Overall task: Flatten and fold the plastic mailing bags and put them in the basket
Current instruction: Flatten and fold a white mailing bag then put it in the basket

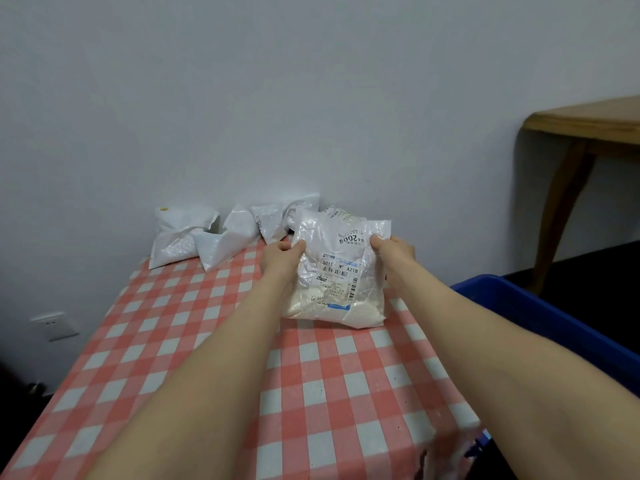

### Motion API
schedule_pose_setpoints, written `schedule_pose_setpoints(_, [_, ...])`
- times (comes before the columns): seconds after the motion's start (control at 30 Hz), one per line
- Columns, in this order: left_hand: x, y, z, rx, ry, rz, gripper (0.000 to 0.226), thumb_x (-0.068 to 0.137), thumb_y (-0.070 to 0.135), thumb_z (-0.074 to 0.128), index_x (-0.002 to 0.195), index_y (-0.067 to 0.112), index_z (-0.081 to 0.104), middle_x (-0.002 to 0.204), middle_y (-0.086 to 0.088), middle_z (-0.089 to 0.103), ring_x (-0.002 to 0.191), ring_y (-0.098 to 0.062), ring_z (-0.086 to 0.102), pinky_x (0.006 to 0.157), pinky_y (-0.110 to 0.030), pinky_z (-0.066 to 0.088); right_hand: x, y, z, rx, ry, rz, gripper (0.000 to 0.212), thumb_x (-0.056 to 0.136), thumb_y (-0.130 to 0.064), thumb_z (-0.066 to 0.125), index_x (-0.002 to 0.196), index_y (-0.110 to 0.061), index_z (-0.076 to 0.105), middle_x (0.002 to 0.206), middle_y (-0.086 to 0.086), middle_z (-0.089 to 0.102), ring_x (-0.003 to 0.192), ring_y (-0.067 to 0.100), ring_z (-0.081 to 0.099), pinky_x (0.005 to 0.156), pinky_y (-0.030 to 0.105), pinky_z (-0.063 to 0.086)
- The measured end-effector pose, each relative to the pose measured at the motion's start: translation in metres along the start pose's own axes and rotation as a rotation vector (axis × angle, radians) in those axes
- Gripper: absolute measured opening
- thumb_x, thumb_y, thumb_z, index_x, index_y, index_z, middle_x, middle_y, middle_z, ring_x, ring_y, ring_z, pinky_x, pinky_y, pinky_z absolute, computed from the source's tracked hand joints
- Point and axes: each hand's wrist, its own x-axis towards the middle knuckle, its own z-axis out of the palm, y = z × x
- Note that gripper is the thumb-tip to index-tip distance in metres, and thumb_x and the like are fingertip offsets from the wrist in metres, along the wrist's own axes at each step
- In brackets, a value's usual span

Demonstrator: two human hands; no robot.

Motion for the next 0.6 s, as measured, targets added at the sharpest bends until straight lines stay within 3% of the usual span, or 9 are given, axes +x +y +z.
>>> schedule_pose_setpoints(0.13, [0.008, -0.002, 0.002, -0.010, 0.099, 0.042, 0.014, 0.088, 0.023, 0.066, 0.092, 0.010, 0.063, 0.092, -0.004, 0.062, 0.084, -0.019, 0.055, 0.074, -0.026, 0.040, 0.010, 0.004, 0.005, 0.066, 0.041, -0.002, 0.010, 0.087, -0.019, 0.065, 0.085, -0.010, 0.064, 0.104, 0.011, 0.070, 0.091, 0.025, 0.064, 0.079, 0.035, 0.052])
schedule_pose_setpoints(0.23, [0.013, -0.003, 0.003, 0.024, 0.113, 0.042, 0.022, 0.090, 0.027, 0.064, 0.103, 0.009, 0.065, 0.100, -0.003, 0.064, 0.091, -0.020, 0.057, 0.079, -0.026, 0.041, 0.014, 0.005, 0.008, 0.148, 0.068, 0.012, 0.007, 0.089, -0.018, 0.064, 0.084, -0.012, 0.062, 0.099, 0.009, 0.070, 0.087, 0.026, 0.068, 0.078, 0.035, 0.057])
schedule_pose_setpoints(0.4, [0.025, -0.011, -0.013, 0.128, 0.175, -0.120, 0.080, 0.076, 0.056, 0.069, 0.135, 0.008, 0.044, 0.134, -0.008, 0.052, 0.119, -0.030, 0.052, 0.097, -0.037, 0.044, 0.020, 0.009, 0.000, 0.196, 0.173, 0.047, 0.008, 0.092, -0.013, 0.054, 0.100, -0.014, 0.056, 0.092, 0.006, 0.059, 0.070, 0.020, 0.056, 0.065, 0.030, 0.048])
schedule_pose_setpoints(0.47, [0.020, -0.016, -0.015, 0.092, 0.098, -0.187, 0.083, 0.080, 0.056, 0.065, 0.139, 0.005, 0.039, 0.136, -0.011, 0.049, 0.119, -0.030, 0.051, 0.097, -0.038, 0.042, 0.020, 0.010, -0.002, 0.237, 0.189, 0.059, 0.015, 0.090, -0.009, 0.052, 0.104, -0.011, 0.057, 0.093, 0.005, 0.060, 0.078, 0.024, 0.061, 0.070, 0.033, 0.053])
schedule_pose_setpoints(0.53, [0.013, -0.020, -0.008, 0.025, -0.080, -0.229, 0.072, 0.085, 0.056, 0.060, 0.135, 0.005, 0.046, 0.126, -0.009, 0.055, 0.104, -0.025, 0.056, 0.091, -0.037, 0.044, 0.019, 0.012, 0.000, 0.279, 0.176, 0.083, 0.029, 0.088, -0.005, 0.051, 0.115, -0.009, 0.059, 0.095, 0.004, 0.061, 0.091, 0.028, 0.065, 0.084, 0.042, 0.056])
schedule_pose_setpoints(0.6, [0.003, -0.018, 0.002, 0.004, -0.200, -0.269, 0.059, 0.089, 0.053, 0.056, 0.128, 0.009, 0.052, 0.120, -0.008, 0.060, 0.100, -0.025, 0.059, 0.081, -0.034, 0.049, 0.015, 0.012, 0.004, 0.321, 0.141, 0.114, 0.033, 0.087, 0.000, 0.051, 0.118, -0.009, 0.058, 0.096, 0.005, 0.060, 0.087, 0.027, 0.065, 0.081, 0.039, 0.058])
